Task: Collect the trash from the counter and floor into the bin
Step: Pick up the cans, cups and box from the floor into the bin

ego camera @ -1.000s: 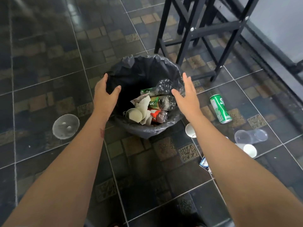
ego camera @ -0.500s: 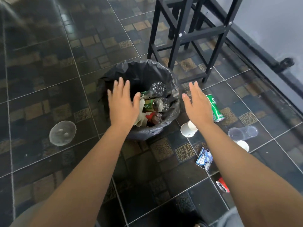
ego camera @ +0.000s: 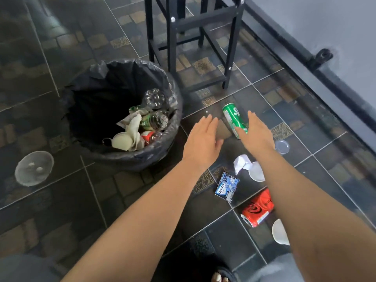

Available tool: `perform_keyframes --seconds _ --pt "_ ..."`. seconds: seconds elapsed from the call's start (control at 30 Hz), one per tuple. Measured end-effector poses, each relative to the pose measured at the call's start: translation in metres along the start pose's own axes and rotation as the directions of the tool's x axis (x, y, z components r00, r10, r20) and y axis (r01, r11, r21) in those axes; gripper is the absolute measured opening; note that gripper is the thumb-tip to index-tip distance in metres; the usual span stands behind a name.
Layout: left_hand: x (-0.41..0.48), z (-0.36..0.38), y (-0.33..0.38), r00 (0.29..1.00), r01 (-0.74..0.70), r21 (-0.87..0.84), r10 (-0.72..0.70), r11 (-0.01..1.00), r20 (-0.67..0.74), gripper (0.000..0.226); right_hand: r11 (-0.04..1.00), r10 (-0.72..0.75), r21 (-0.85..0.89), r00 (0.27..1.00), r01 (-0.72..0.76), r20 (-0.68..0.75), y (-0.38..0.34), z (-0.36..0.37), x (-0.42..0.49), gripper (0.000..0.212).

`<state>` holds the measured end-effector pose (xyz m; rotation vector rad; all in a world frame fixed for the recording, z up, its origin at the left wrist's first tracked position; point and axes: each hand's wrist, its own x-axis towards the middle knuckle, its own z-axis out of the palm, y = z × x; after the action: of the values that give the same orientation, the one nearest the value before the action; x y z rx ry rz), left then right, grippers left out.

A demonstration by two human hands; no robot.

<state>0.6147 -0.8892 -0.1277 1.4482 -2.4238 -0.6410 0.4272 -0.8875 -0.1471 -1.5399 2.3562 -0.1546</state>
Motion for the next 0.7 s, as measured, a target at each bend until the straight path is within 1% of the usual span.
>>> perform_keyframes --seconds 0.17,0.23,0.33,0.4,0.47,0.6,0.7 --pt "0.017 0.048 -0.019 0.971 0.08 0.158 -0.112 0.984 0.209 0.078 0.999 0.033 -0.031 0.997 -0.031 0.072 0.023 0.023 0.027 0.077" --pt "0.025 0.062 -0.027 0.955 0.107 0.2 -0.157 0.974 0.253 0.08 0.998 0.036 -0.056 0.996 -0.031 0.086 0.029 0.036 0.04 0.08" --pt "0.03 0.079 -0.036 0.938 0.163 0.151 -0.201 0.975 0.284 0.077 0.995 0.048 -0.096 0.991 -0.036 0.123 0.035 0.059 0.057 0.084" --pt "0.029 0.088 -0.041 0.938 0.188 0.091 -0.206 0.978 0.279 0.074 0.991 0.063 -0.124 0.987 -0.045 0.147 0.035 0.073 0.066 0.087" --pt "0.026 0.095 -0.046 0.948 0.199 0.04 -0.203 0.979 0.247 0.071 0.988 0.079 -0.141 0.986 -0.059 0.145 0.035 0.084 0.072 0.088" --pt "0.021 0.1 -0.049 0.96 0.204 0.007 -0.201 0.979 0.193 0.069 0.988 0.102 -0.124 0.994 -0.096 0.04 0.036 0.094 0.075 0.074" --pt "0.02 0.094 -0.048 0.964 0.224 -0.039 -0.215 0.974 0.154 0.069 0.991 0.088 -0.096 0.996 -0.089 -0.009 0.034 0.096 0.068 0.068"
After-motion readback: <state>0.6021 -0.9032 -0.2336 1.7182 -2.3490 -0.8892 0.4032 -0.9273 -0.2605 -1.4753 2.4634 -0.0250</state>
